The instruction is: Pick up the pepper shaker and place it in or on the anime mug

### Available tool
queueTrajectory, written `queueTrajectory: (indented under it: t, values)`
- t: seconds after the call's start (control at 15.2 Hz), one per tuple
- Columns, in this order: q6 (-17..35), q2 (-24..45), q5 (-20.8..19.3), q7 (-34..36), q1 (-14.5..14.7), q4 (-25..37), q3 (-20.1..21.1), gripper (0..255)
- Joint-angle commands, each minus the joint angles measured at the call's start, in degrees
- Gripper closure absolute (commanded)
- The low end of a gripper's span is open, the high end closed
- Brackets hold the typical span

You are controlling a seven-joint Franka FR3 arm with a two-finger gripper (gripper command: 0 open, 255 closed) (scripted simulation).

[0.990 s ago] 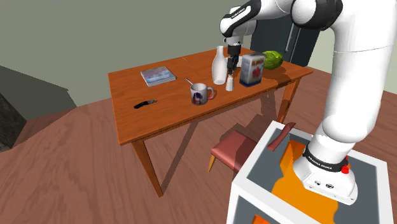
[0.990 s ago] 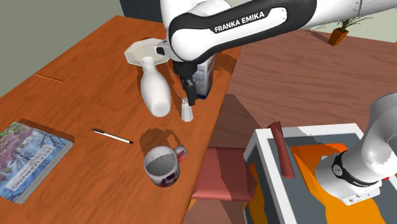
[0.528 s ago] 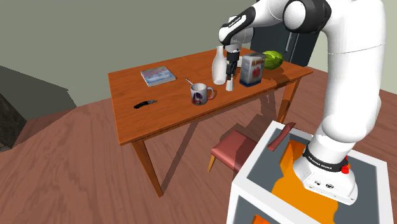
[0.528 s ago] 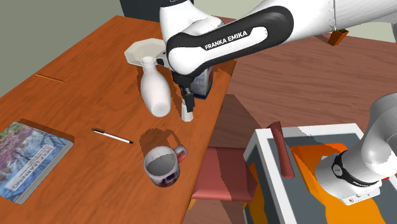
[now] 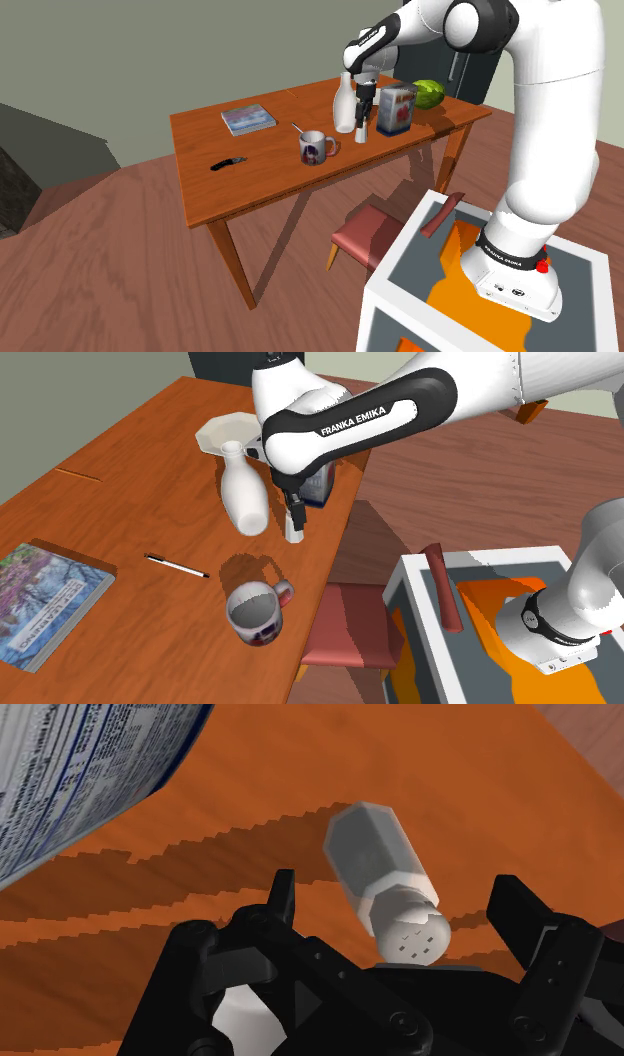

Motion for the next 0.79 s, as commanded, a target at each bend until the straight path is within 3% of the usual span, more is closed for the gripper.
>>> queueTrajectory:
  t: [0.0,0.73]
  values:
    - [0.01,0.01,0.0,0.0,0.0,0.0,0.0,255]
    - [-1.25,-0.68,-0.34,0.28,0.08,0.63,-0.14,255]
